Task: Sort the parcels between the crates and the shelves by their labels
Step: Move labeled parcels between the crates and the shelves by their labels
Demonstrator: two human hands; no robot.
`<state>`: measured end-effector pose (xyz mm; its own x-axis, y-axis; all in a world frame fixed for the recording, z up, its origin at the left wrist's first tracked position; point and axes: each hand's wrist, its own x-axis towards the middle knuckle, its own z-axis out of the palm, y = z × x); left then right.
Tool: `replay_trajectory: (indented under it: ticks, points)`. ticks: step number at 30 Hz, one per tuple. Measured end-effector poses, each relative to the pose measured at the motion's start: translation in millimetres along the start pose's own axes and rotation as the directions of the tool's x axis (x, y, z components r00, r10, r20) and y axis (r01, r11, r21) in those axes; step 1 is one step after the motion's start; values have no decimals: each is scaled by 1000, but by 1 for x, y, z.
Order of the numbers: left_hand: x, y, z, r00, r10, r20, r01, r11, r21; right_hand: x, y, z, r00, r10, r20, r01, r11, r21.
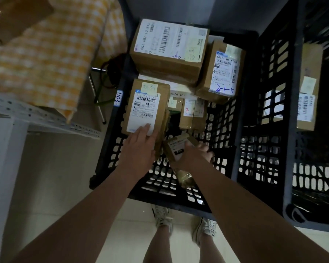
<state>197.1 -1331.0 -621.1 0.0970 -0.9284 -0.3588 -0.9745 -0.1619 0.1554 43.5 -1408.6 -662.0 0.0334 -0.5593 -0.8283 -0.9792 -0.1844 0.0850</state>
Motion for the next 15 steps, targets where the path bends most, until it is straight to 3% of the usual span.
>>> replay_trajectory:
  ticks: [3,6,9,12,15]
  points:
    - [0,-1,-4,1000,4,-3,-4,1000,-15,-10,5,-8,998,46,-52,-40,994,100]
    - [3,1,-12,1000,0,-10,-1,995,-98,-28,16,-14,991,104,-84,-74,948,309]
    - [7,3,-21,1000,-16,14,18,982,-186,-53,23,-16,971,104,-215,-10,917,398]
    - [8,0,-31,995,-75,68,92,950,-298,-67,25,-15,945,-19,-326,94,972,215]
    - [7,-5,-33,994,-82,73,100,947,-304,-66,26,-11,931,-162,-328,144,986,-80]
